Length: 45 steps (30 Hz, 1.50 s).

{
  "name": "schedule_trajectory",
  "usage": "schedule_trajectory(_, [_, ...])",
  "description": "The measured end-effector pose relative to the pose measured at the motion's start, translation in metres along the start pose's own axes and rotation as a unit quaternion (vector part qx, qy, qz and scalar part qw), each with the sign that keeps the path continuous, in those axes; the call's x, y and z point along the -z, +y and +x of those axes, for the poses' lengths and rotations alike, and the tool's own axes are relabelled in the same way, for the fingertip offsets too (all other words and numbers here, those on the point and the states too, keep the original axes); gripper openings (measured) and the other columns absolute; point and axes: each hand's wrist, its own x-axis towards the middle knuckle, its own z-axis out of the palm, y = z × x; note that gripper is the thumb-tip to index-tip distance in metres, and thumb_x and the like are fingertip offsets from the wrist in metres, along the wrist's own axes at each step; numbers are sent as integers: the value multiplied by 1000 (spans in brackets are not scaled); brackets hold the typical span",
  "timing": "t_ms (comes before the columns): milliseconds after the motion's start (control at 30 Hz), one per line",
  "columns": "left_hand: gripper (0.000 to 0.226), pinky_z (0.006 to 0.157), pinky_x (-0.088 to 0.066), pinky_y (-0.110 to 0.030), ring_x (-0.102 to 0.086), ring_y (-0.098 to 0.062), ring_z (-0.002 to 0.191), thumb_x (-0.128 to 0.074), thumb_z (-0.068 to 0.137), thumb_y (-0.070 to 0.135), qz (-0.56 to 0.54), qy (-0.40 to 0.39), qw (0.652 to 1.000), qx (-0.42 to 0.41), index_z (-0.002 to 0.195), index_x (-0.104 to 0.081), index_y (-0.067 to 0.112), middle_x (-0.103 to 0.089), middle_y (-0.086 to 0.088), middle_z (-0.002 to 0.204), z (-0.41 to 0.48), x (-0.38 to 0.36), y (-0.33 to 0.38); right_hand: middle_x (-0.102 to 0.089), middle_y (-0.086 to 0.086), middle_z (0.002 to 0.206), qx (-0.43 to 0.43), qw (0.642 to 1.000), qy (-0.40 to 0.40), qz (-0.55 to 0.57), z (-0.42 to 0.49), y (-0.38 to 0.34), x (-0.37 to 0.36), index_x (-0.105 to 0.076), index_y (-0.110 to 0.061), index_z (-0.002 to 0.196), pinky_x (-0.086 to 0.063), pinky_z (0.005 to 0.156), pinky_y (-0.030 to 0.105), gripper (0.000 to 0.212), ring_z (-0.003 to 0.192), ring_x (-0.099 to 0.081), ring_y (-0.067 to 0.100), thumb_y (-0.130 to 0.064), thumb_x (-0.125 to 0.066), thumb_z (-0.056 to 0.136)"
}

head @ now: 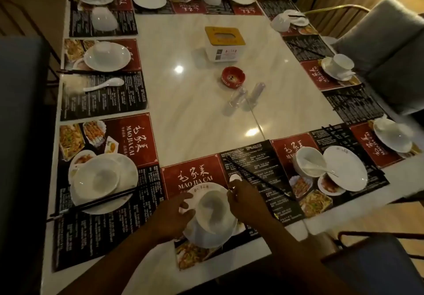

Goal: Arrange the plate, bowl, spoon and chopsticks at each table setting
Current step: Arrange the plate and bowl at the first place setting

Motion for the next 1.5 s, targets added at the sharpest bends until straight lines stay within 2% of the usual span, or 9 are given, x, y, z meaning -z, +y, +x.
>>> schedule_trajectory(133, [47,82,-60,-37,-64,-17,103,-64,95,33,-7,-26,999,26,138,-48,38,-60,3,121,1,-13,7,-64,-5,97,-50,996,-25,70,-9,4,-1,-59,-23,115,-47,70,21,23,88,-63,11,-36,-53,97])
schedule_trajectory(367, [54,87,-58,-35,-65,-11,100,-63,94,24,5,-12,1000,11,142,-43,38,-64,4,124,6,-26,9,-66,-5,113,-15,997,-44,60,-24,-5,-14,-59,-22,122,-48,88,19,26,103,-61,9,-25,-55,97])
schedule_trajectory(600, [46,77,-60,-30,-68,-8,88,-67,92,23,-39,27,998,-29,132,-54,43,-64,14,114,23,-22,20,-67,-10,97,-23,997,-34,67,-2,0,3,-63,-22,115,-37,66,5,19,80,-57,-2,-24,-52,100])
schedule_trajectory(800, [36,85,-58,-39,-70,-9,88,-58,97,38,-63,56,996,-36,132,-54,38,-67,15,104,56,-22,63,-58,-20,90,-39,994,27,98,50,38,60,-62,-25,115,-37,66,11,18,82,-55,-5,-21,-56,99])
schedule_trajectory(933, [42,79,-50,-23,-61,-4,98,-60,96,33,-54,95,994,-8,138,-54,29,-65,10,114,82,-31,88,-61,-14,87,-56,992,51,102,96,80,95,-63,-25,111,-46,70,24,15,79,-56,0,-22,-55,98])
schedule_trajectory(1033, [39,84,-49,-27,-59,-8,103,-59,96,28,-48,123,991,20,135,-56,28,-63,7,122,92,-42,103,-60,-11,79,-54,994,62,77,125,105,108,-61,-27,96,-44,66,24,6,77,-62,11,-22,-57,97])
schedule_trajectory(1233, [25,83,-57,-40,-67,-9,90,-58,95,21,-51,146,987,31,114,-63,37,-67,15,105,98,-61,120,-61,-3,84,-52,997,11,59,156,125,107,-62,-15,107,-37,58,20,13,70,-52,3,-18,-58,96])
schedule_trajectory(1400, [32,81,-49,-21,-58,8,89,-62,92,18,-51,199,978,37,118,-62,37,-60,22,103,93,-69,121,-65,6,97,-56,995,-35,79,160,124,102,-60,-12,112,-45,69,30,16,82,-58,17,-16,-55,97])
schedule_trajectory(1500, [38,86,-46,-23,-57,-4,99,-62,93,19,-52,216,973,67,130,-59,25,-62,9,121,92,-71,113,-65,6,99,-47,995,-35,78,160,126,103,-60,-12,113,-37,60,22,17,78,-53,12,-16,-56,97])
